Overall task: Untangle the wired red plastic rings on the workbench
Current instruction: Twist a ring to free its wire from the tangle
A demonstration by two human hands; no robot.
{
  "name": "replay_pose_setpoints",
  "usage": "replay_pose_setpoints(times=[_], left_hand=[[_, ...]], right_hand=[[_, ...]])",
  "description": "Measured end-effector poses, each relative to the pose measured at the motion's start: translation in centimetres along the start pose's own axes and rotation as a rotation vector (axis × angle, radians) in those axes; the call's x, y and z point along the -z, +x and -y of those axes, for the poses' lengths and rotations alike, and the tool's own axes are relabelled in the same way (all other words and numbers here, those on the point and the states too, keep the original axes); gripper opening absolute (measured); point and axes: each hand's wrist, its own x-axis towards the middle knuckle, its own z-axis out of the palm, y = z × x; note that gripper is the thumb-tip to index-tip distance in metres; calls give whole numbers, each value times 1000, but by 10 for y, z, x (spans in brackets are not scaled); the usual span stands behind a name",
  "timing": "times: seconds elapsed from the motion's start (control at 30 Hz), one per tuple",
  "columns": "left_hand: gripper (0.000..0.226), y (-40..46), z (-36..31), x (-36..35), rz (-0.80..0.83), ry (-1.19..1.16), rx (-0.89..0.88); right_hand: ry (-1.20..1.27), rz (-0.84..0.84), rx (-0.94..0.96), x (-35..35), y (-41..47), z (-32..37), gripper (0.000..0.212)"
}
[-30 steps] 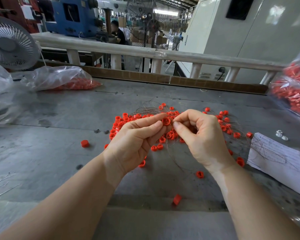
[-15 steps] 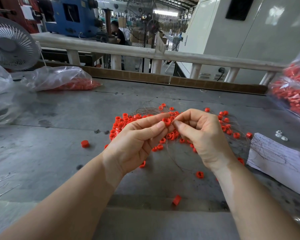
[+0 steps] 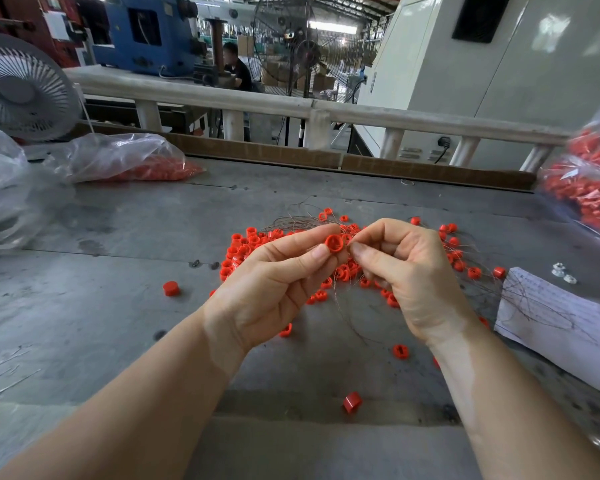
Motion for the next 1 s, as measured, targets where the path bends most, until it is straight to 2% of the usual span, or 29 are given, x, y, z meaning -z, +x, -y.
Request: replay_pose_setpoints(times=[0.4,0.77,0.9,1.0], left_hand=[[30,0,1,2,52,-35,23],[28,0,2,1,30,-66,25],[27,0,2,0,17,-60,5],[26,0,3,0,1,-61,-16]], right_hand=[[39,33,-76,0,0,1,12],[138,42,-200,-1,0,2,11],[146,58,-207,-1,0,0,23],[157,96,-230,-2,0,1,10]])
